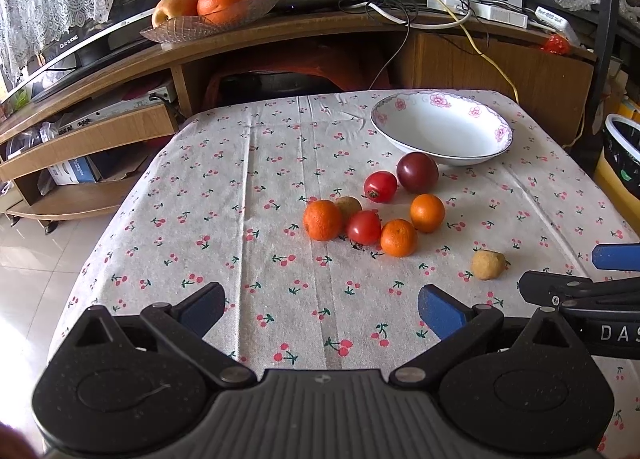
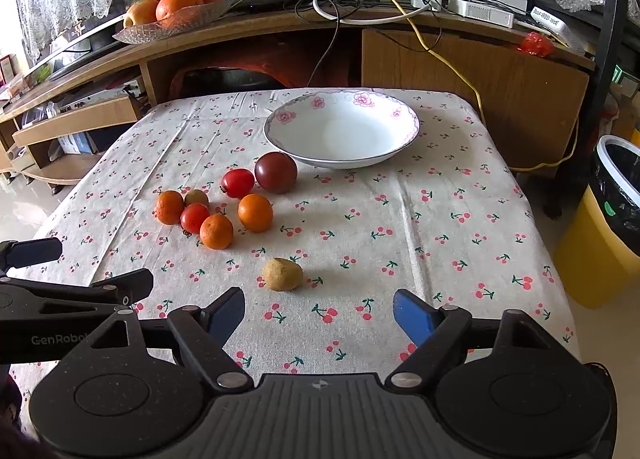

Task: Organize fruits
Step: 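Move the right tool toward the small potato while the left tool approaches the oranges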

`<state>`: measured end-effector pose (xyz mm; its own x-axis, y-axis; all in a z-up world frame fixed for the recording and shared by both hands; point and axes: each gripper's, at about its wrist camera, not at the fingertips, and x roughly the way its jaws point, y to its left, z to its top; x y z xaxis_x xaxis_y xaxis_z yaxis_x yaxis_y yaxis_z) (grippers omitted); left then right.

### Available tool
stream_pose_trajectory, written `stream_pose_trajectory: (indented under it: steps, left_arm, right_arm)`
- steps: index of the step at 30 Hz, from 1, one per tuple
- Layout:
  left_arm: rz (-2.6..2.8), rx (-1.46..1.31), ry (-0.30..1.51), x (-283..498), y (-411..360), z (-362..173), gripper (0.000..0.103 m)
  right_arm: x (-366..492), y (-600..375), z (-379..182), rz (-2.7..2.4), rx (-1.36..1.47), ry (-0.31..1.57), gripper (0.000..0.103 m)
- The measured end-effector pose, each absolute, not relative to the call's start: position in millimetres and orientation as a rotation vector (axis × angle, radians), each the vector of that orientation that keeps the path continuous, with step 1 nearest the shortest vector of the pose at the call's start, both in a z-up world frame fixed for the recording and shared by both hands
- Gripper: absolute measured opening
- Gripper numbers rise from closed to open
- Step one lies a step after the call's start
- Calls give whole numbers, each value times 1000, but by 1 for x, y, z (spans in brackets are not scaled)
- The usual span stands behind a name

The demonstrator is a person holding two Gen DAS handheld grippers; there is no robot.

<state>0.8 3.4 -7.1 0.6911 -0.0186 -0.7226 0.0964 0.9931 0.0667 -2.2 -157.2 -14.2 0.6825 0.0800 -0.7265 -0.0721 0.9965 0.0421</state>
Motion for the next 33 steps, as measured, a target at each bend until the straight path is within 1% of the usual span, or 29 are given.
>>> stream_pose_trajectory:
  steps: [13, 22, 29, 31, 33]
  left_arm:
    - [-86, 96, 811, 0, 5, -9, 103]
    - [-86, 90, 806, 0, 6, -10, 103]
    - [-96, 90, 805, 3, 9, -11, 100]
    - [-96, 99, 808, 5, 9, -13, 99]
    - [-98, 105, 813, 7, 9, -15, 99]
  right_arm:
    - [-2, -154, -14, 110, 8, 821, 70]
    - [0, -153, -16, 136, 13, 824, 67]
    - [6, -152, -19, 179, 24, 842, 66]
    - [10, -150, -21, 193, 20, 852, 61]
    - [13, -148, -23, 205, 12, 860, 59]
